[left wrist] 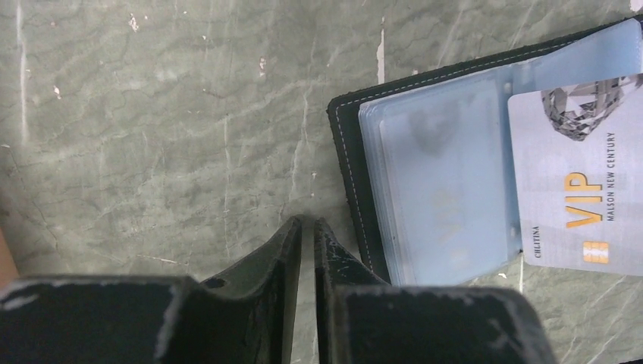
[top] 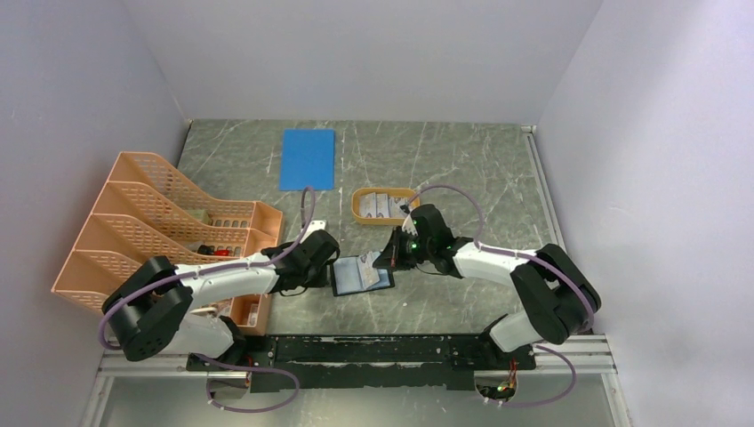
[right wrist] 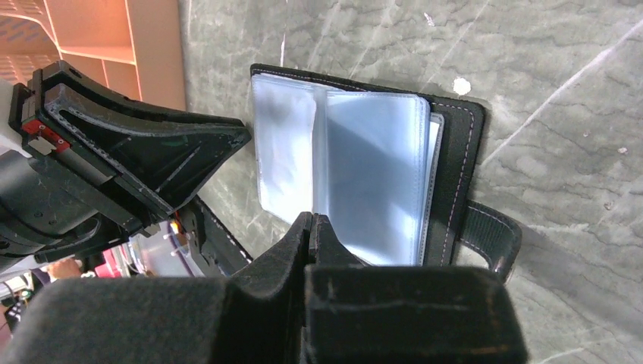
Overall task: Put the credit cards into the card holder
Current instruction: Insert the credit card into the card holder.
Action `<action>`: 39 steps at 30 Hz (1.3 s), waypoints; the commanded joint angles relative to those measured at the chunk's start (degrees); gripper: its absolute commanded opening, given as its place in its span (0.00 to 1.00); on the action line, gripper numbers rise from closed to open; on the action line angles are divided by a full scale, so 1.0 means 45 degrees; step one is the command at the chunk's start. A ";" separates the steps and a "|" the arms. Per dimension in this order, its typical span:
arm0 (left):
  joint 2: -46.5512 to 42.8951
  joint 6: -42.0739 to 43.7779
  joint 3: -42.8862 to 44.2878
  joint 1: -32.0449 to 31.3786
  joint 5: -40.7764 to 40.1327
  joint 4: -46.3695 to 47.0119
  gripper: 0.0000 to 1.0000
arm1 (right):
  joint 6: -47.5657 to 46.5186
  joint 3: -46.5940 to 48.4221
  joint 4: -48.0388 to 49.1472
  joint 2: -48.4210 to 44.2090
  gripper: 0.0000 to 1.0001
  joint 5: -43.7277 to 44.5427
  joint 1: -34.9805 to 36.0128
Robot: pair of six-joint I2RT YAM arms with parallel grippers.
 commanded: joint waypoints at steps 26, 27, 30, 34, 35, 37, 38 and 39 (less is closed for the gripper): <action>0.0796 -0.0085 -0.0251 0.0096 0.0882 0.0544 0.13 | 0.0944 -0.0416 0.2216 0.0958 0.00 -0.0648 0.0293; 0.0772 -0.0102 -0.0251 0.0105 0.0859 0.0527 0.13 | 0.1001 -0.0447 0.2294 0.0923 0.00 -0.0655 0.0296; 0.0743 -0.0128 -0.0251 0.0100 0.0778 0.0433 0.12 | 0.1032 -0.0452 0.2312 0.0851 0.00 -0.0647 0.0323; 0.0653 -0.0176 -0.0267 0.0100 0.0688 0.0321 0.12 | 0.0993 -0.0453 0.2324 0.0919 0.00 -0.0652 0.0342; 0.0629 -0.0172 -0.0270 0.0101 0.0666 0.0301 0.12 | 0.0993 -0.0484 0.2359 0.0967 0.00 -0.0668 0.0347; 0.0575 -0.0201 -0.0270 0.0095 0.0612 0.0225 0.12 | 0.1040 -0.0571 0.2491 0.1011 0.00 -0.0689 0.0354; 0.0549 -0.0207 -0.0270 0.0100 0.0590 0.0172 0.11 | 0.1050 -0.0604 0.2551 0.1022 0.00 -0.0706 0.0353; 0.0516 -0.0220 -0.0270 0.0096 0.0539 0.0114 0.11 | 0.1070 -0.0639 0.2595 0.1058 0.00 -0.0706 0.0363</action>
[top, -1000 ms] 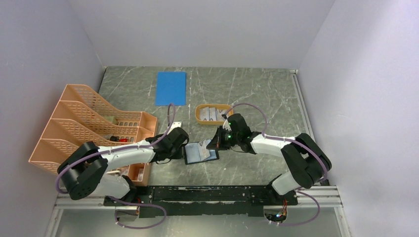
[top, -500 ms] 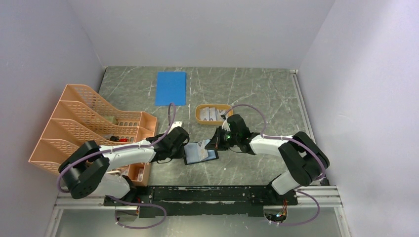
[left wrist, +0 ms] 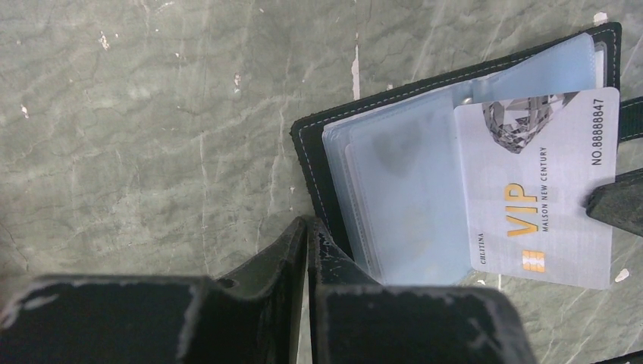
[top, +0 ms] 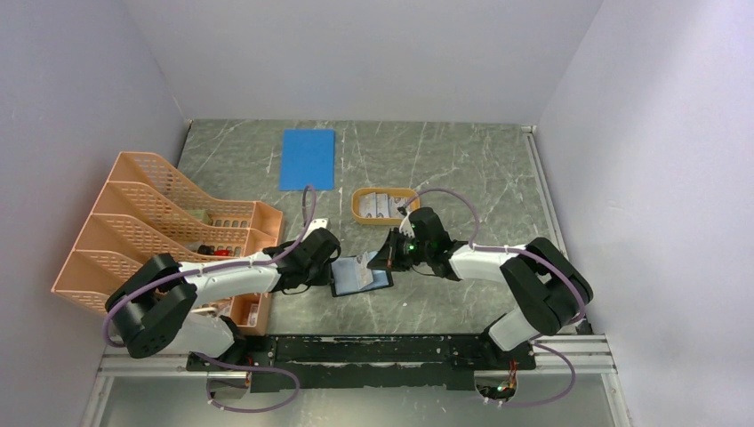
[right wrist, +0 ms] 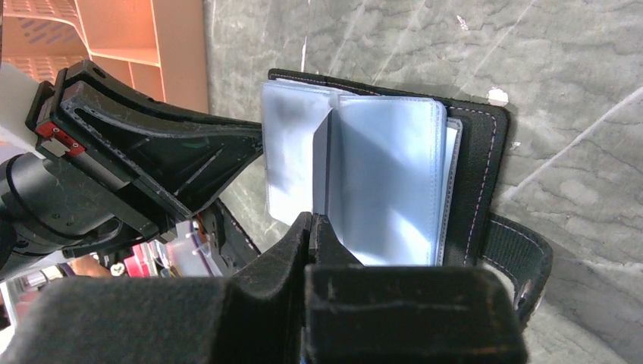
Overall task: Put the credit cards into the card holder
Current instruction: Insert the credit card into the card holder.
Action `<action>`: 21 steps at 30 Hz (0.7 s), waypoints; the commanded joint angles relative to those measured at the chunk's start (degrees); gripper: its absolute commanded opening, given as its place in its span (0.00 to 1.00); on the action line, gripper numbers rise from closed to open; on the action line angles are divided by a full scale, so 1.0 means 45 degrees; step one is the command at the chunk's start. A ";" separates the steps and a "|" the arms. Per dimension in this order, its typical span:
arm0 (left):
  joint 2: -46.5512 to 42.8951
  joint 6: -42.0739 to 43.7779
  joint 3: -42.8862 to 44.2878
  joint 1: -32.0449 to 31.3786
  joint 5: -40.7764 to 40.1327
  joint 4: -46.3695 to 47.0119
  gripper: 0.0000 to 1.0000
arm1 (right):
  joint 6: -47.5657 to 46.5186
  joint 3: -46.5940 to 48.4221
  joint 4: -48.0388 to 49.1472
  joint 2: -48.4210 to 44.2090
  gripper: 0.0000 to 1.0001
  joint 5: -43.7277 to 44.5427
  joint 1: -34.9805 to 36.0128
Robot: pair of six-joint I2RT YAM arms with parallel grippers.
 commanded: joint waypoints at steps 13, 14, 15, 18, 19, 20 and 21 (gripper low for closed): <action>0.0032 -0.0422 -0.0271 0.0047 -0.0262 -0.1299 0.08 | 0.0275 -0.1048 0.1398 0.0412 0.00 -0.0054 0.0114; 0.0008 -0.0426 -0.0253 0.0056 -0.0291 -0.1361 0.07 | 0.0348 -0.1117 0.1557 0.0366 0.00 -0.0083 0.0113; -0.0020 -0.0453 -0.0251 0.0053 -0.0338 -0.1401 0.07 | 0.0397 -0.1167 0.1677 0.0297 0.00 -0.0089 0.0101; -0.0180 -0.0481 -0.0251 0.0050 -0.0409 -0.1472 0.07 | 0.0457 -0.1179 0.1856 0.0181 0.00 -0.0202 0.0119; -0.0204 -0.0480 -0.0251 0.0047 -0.0416 -0.1517 0.07 | 0.0466 -0.1160 0.1859 0.0181 0.00 -0.0231 0.0114; -0.0234 -0.0485 -0.0241 0.0056 -0.0420 -0.1528 0.07 | 0.0485 -0.1150 0.1910 0.0179 0.00 -0.0262 0.0111; -0.0260 -0.0488 -0.0218 0.0048 -0.0438 -0.1558 0.07 | 0.0506 -0.1166 0.1975 0.0164 0.00 -0.0300 0.0113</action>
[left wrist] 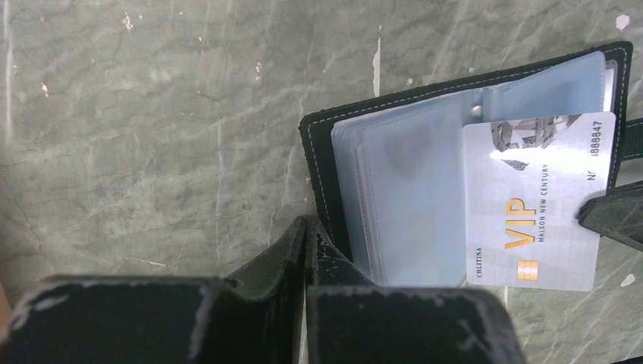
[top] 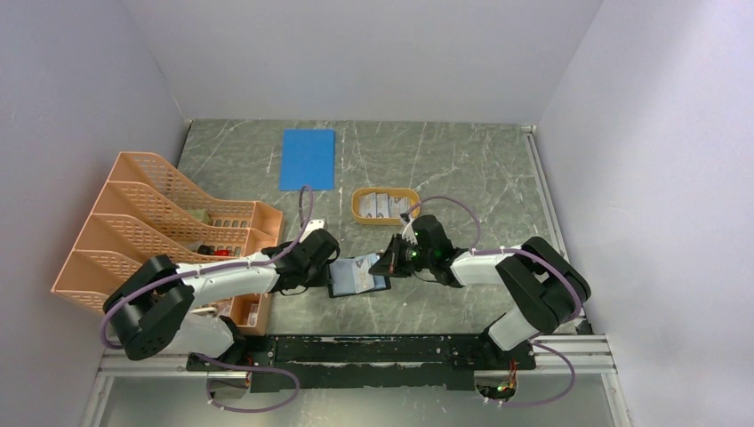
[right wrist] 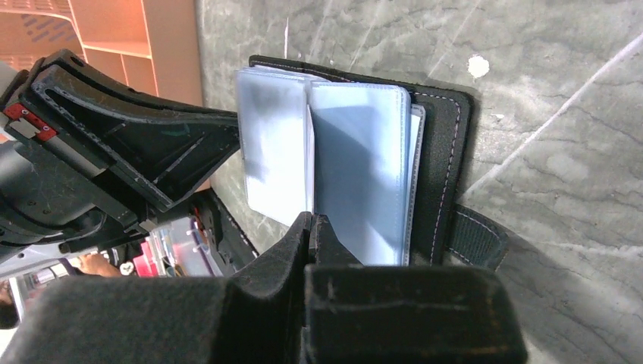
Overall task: Put the credit cards into the card holder
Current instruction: Insert the credit card into the card holder.
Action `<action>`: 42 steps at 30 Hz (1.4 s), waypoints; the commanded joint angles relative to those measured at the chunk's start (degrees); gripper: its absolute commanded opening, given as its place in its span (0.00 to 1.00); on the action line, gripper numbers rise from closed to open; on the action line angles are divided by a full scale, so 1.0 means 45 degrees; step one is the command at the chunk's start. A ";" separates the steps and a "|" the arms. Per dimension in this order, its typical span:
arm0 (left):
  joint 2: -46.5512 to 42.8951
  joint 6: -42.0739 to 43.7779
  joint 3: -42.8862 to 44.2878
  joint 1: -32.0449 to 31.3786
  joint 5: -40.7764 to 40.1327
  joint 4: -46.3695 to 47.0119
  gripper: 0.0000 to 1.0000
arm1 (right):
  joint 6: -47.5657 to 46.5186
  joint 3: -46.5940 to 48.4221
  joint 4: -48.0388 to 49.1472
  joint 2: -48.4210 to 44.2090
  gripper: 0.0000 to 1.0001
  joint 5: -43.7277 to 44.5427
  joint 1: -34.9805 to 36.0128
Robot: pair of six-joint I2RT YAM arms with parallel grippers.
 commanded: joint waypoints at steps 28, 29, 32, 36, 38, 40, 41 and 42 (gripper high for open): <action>0.0192 0.0027 -0.0247 0.0047 -0.0003 -0.1013 0.06 | 0.0915 -0.0365 0.2134 0.0587 0.00 -0.0753 0.0088; 0.0238 0.0037 -0.0250 0.0047 0.0049 -0.0976 0.06 | 0.0966 -0.0392 0.2241 0.0634 0.00 -0.0743 0.0107; 0.0365 0.0053 -0.0299 0.0047 0.0201 -0.0845 0.05 | 0.1124 -0.0444 0.2507 0.0762 0.00 -0.0601 0.0108; 0.0411 0.0063 -0.0365 0.0047 0.0298 -0.0738 0.05 | 0.1151 -0.0450 0.2585 0.0818 0.00 -0.0319 0.0096; 0.0409 0.0054 -0.0385 0.0051 0.0325 -0.0721 0.05 | 0.1125 -0.0474 0.2629 0.0863 0.00 -0.0192 0.0108; 0.0392 0.0033 -0.0456 0.0047 0.0345 -0.0686 0.05 | 0.1172 -0.0553 0.2773 0.0886 0.00 -0.0052 0.0106; 0.0377 0.0015 -0.0491 0.0049 0.0368 -0.0667 0.05 | 0.1230 -0.0611 0.2892 0.0903 0.00 0.0036 0.0094; 0.0373 0.0012 -0.0513 0.0047 0.0371 -0.0672 0.05 | 0.1273 -0.0645 0.2990 0.0918 0.00 0.0086 0.0105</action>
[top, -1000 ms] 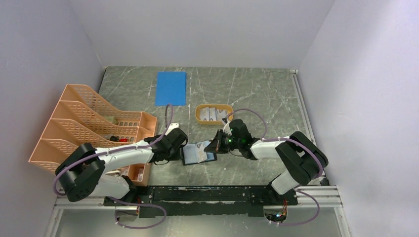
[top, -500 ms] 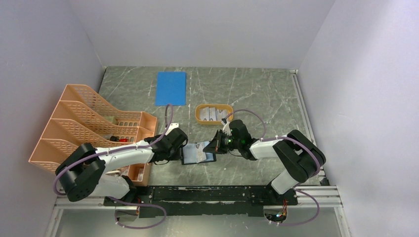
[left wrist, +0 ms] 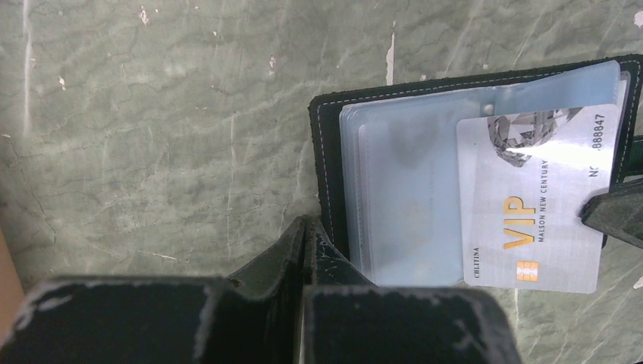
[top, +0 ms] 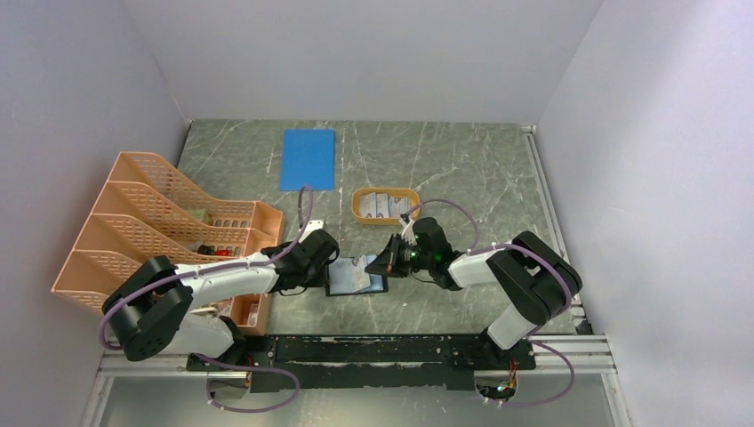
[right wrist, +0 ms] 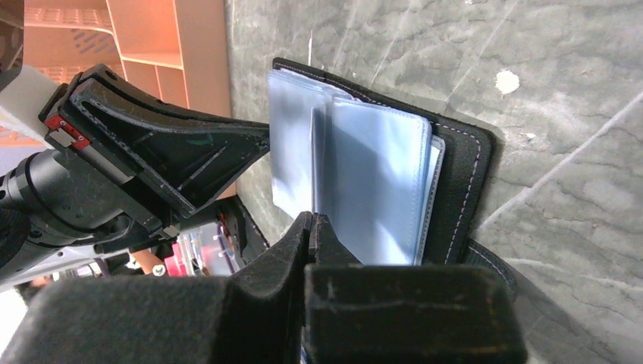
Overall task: Put the credit cards into the card holder
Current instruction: Insert the credit card into the card holder.
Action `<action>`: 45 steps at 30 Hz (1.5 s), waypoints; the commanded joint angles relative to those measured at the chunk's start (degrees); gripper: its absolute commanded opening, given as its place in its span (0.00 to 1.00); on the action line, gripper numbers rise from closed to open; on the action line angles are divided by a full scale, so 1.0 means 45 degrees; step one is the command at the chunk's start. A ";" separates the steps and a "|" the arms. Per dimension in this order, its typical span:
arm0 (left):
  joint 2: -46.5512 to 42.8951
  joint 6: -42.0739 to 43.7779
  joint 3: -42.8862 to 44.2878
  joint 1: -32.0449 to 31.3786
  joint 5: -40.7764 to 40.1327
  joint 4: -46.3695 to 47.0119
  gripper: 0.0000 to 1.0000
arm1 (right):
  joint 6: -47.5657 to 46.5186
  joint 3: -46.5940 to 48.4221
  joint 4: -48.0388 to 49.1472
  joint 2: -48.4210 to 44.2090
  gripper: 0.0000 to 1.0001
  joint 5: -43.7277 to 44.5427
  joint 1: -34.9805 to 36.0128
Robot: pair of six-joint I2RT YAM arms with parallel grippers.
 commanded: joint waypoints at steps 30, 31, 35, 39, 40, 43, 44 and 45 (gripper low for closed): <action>-0.0220 -0.0172 -0.1329 0.0050 0.0846 0.0002 0.05 | 0.1531 -0.1119 0.2926 0.0802 0.00 0.1825 0.0476; -0.0242 -0.0170 -0.1330 0.0059 0.0829 -0.0003 0.05 | 0.1466 -0.1128 0.2804 0.0745 0.00 0.1857 0.0476; -0.0243 -0.0211 -0.1376 0.0047 0.0855 0.0067 0.05 | 0.1388 -0.1224 0.2729 0.0650 0.00 0.1888 0.0489; -0.0243 -0.0229 -0.1427 0.0047 0.0877 0.0080 0.05 | 0.1324 -0.1293 0.2647 0.0597 0.00 0.1935 0.0483; -0.0243 -0.0231 -0.1427 0.0049 0.0874 0.0080 0.05 | 0.1286 -0.1323 0.2610 0.0573 0.00 0.1939 0.0486; -0.0258 -0.0211 -0.1410 0.0050 0.0857 0.0060 0.05 | 0.1213 -0.1370 0.2548 0.0522 0.00 0.1948 0.0475; -0.0252 -0.0214 -0.1408 0.0049 0.0850 0.0060 0.05 | 0.1226 -0.1391 0.2588 0.0542 0.00 0.1956 0.0483; -0.0244 -0.0225 -0.1408 0.0052 0.0856 0.0060 0.05 | 0.1223 -0.1411 0.2612 0.0534 0.00 0.1971 0.0475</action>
